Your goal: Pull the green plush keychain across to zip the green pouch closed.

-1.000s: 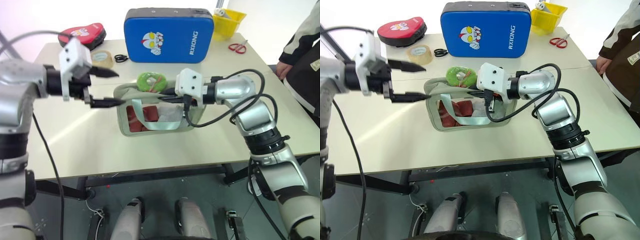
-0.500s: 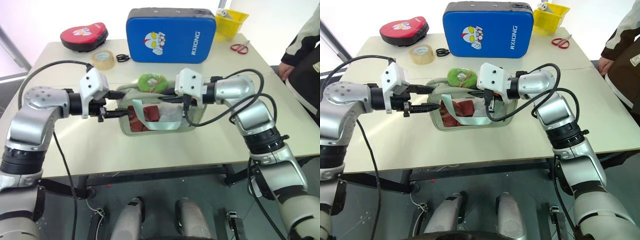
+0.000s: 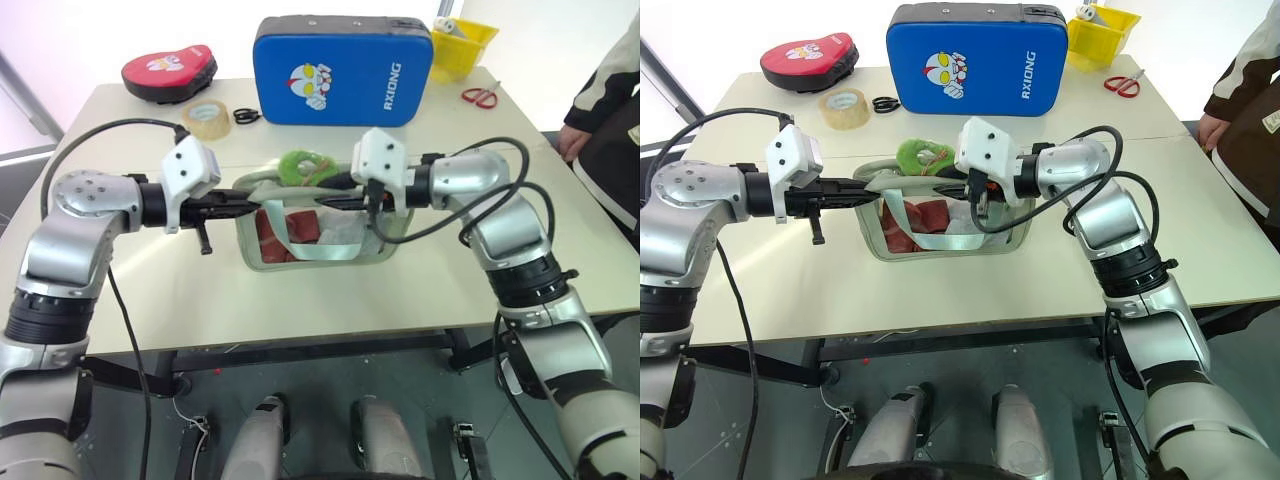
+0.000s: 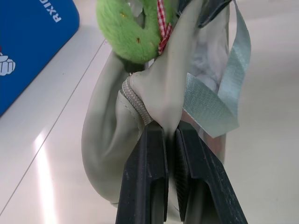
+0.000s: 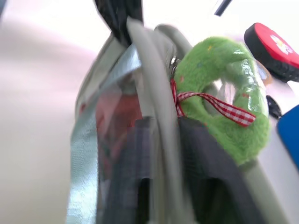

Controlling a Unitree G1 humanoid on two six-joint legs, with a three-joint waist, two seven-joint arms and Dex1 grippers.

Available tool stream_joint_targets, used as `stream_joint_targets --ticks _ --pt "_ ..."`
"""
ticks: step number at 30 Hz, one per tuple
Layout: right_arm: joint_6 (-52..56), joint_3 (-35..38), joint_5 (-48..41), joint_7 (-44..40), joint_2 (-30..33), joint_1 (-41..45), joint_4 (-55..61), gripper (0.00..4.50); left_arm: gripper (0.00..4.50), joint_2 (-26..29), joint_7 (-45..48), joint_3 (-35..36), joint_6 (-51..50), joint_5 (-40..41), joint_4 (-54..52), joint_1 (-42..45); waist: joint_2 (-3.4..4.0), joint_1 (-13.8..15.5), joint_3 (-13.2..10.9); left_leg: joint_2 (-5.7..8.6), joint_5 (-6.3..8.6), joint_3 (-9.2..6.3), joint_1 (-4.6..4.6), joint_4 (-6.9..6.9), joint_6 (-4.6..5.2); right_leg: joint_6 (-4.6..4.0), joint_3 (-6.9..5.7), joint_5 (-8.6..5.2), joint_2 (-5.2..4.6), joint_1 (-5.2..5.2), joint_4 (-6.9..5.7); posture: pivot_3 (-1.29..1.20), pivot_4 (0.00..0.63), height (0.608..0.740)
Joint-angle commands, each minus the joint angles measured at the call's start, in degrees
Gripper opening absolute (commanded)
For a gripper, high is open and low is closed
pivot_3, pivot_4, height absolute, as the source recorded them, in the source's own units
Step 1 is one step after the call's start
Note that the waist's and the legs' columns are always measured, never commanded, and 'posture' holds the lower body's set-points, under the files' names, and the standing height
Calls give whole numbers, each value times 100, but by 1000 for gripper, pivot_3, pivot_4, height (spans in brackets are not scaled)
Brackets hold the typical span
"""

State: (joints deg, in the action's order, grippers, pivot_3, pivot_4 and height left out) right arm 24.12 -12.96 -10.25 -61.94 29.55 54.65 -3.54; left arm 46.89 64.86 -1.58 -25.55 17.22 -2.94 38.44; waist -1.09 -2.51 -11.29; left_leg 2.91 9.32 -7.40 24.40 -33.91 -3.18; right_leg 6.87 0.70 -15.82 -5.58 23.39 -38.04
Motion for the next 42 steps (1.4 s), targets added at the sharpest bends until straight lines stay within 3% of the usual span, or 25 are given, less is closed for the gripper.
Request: stream_joint_targets --ticks 1,4,20,23,29,34,42 --pt "445 469 -434 7 -4 509 79 3032 0 58 -2 22 92 -45 -13 60 0 0 0 0 0 0 0 0 0 0 0 0 0 0 0 0 150 740" --pt "815 680 -729 -26 -33 828 -181 4467 0 50 5 29 87 -44 -26 44 0 -1 0 0 0 0 0 1 0 0 0 0 0 0 1 0 150 740" --pt "14 278 -185 138 -683 1217 -1714 4467 0 -18 -23 11 292 -157 36 81 0 -4 0 0 0 3 1 4 0 0 1 0 0 4 1 0 150 740" --pt "-190 216 -72 62 -677 1176 -1819 3193 0 -12 -22 21 277 -150 14 68 0 -4 0 1 0 3 1 4 0 0 1 0 0 4 1 0 150 740" --pt "-213 309 -15 65 -578 1123 -1830 120 0 0 -19 22 270 -152 7 55 0 -4 0 1 0 3 1 4 0 0 1 0 0 4 1 0 150 740" --pt "-154 477 9 128 -288 1084 -1776 45 0 -7 -9 4 283 -161 23 61 0 -2 0 1 0 3 1 4 0 0 1 0 0 4 1 0 150 740" --pt "105 939 -59 126 704 753 -1546 45 0 -19 -133 -5 270 -242 -8 -63 0 8 0 1 0 3 1 4 0 0 1 0 -1 3 4 0 150 740"
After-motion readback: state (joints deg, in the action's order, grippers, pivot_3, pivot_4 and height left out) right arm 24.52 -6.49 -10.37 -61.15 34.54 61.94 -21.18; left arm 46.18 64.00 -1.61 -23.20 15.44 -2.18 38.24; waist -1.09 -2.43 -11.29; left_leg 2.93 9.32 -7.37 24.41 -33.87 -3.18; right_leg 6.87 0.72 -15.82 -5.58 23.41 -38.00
